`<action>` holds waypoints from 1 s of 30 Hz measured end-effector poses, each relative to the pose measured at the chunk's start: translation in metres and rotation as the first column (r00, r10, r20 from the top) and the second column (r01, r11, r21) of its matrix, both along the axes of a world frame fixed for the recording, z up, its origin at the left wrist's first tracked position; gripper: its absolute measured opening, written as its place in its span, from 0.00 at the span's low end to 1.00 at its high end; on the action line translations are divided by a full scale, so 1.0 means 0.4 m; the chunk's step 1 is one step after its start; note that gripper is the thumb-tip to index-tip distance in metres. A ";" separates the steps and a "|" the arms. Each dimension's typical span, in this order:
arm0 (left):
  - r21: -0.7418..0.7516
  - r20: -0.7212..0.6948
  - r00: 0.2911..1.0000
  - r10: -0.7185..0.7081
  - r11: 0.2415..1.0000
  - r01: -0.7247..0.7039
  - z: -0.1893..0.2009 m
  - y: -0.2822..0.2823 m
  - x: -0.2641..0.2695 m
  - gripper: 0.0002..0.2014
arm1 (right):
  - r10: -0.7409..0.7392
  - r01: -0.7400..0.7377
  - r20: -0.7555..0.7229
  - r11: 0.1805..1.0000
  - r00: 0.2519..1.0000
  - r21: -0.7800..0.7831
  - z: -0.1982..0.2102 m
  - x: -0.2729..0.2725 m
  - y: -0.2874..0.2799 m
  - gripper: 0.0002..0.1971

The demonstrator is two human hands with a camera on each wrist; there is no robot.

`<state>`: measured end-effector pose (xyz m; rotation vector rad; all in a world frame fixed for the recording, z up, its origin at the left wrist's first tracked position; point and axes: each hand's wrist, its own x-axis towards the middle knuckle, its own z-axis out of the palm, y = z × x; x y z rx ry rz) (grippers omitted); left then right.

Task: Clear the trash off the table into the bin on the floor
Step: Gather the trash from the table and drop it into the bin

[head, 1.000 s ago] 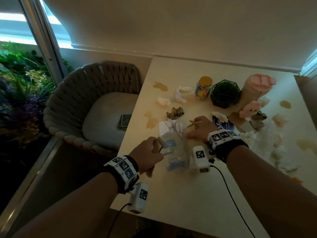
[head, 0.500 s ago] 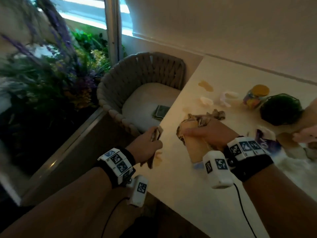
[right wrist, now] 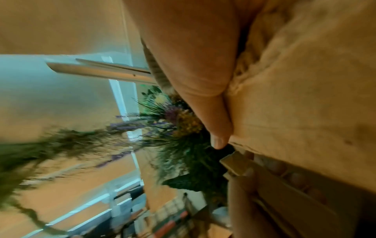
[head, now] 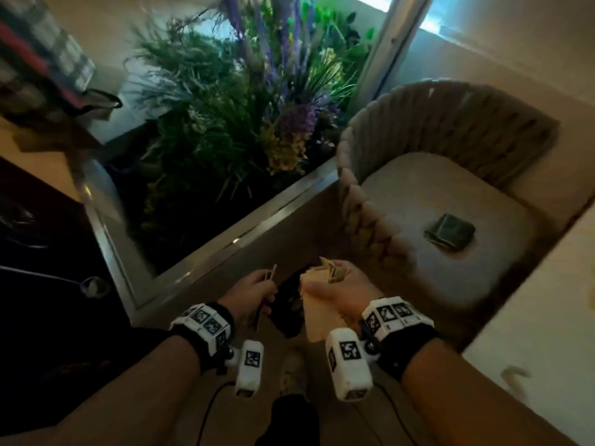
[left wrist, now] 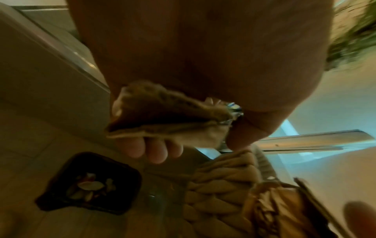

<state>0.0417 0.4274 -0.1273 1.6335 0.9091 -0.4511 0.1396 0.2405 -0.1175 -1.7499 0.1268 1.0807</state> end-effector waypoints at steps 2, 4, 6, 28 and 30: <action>-0.020 -0.035 0.999 0.018 1.000 -0.019 -0.095 0.053 0.008 0.11 | -0.028 0.025 -0.040 0.997 0.999 -0.071 -0.096 0.007 0.074 0.28; -0.052 -0.076 0.997 0.003 0.999 -0.007 -0.190 0.090 0.017 0.09 | -0.043 0.032 -0.081 0.990 0.996 -0.139 -0.208 0.023 0.119 0.22; -0.057 -0.121 0.992 -0.029 0.998 0.022 -0.293 0.114 0.024 0.08 | -0.068 0.044 -0.118 0.980 0.991 -0.193 -0.321 0.040 0.149 0.25; -0.035 -0.312 0.950 -0.025 0.999 0.015 -0.856 0.173 0.102 0.25 | -0.367 0.295 -0.252 0.913 0.895 -0.283 -0.854 0.173 0.214 0.35; -0.011 -0.332 0.942 -0.047 0.999 0.046 -0.798 0.184 0.080 0.27 | -0.299 0.224 -0.231 0.927 0.926 -0.300 -0.772 0.152 0.213 0.25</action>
